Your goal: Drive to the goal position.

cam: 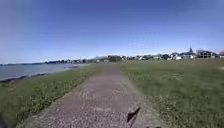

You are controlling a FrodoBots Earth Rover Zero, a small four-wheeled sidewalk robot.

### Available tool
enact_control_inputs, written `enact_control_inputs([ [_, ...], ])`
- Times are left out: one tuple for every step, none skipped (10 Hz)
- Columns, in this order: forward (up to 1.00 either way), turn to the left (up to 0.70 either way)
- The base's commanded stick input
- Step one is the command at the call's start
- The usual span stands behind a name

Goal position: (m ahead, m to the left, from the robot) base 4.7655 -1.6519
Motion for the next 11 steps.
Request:
enact_control_inputs([
  [0.7,0.0],
  [0.7,0.01],
  [0.7,0.01],
  [0.7,0.01],
  [0.7,0.01],
  [0.7,0.01],
  [0.7,0.01],
  [0.7,0.01],
  [0.7,0.01],
  [0.7,0.01],
  [0.7,0.01],
])
